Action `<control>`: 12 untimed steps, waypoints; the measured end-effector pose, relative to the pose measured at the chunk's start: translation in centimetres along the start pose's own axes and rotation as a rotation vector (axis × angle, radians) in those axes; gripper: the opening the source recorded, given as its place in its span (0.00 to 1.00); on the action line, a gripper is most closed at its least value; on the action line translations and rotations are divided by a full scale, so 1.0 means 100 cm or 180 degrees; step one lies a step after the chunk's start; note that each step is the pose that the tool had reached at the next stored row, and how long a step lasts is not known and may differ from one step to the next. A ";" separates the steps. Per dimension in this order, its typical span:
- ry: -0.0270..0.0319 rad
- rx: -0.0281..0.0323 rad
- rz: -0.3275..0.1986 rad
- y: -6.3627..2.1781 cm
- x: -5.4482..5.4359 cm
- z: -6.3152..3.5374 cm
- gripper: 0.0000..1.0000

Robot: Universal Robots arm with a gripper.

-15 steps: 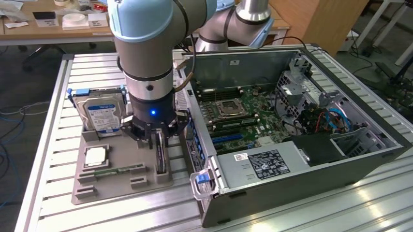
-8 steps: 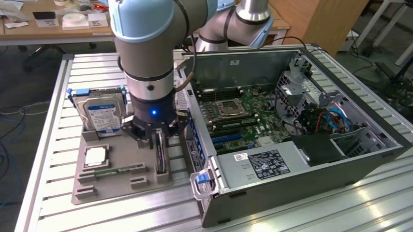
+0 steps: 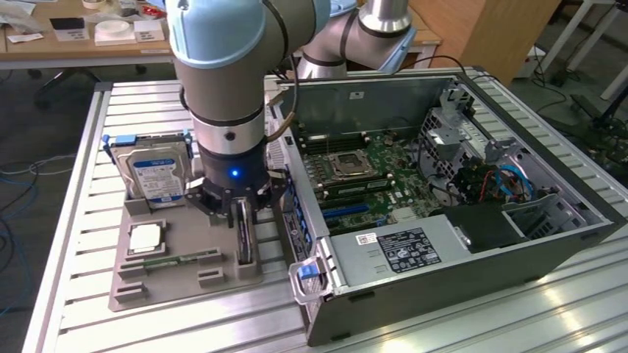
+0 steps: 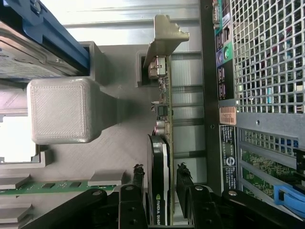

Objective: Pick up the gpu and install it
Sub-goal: 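Pick up the gpu and move the gpu toward the slot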

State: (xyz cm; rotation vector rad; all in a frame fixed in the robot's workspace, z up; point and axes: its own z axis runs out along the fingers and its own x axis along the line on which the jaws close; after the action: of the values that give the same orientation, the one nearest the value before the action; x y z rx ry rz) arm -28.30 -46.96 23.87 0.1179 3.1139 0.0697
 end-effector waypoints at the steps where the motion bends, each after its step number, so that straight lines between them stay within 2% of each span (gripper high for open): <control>1: 0.0000 0.0000 0.0000 0.0000 0.000 0.0005 0.42; 12: 0.0000 0.0000 0.0000 -0.0002 0.000 0.0049 0.42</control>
State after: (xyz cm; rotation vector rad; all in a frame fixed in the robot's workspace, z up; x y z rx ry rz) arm -28.30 -46.96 23.38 0.1178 3.1139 0.0696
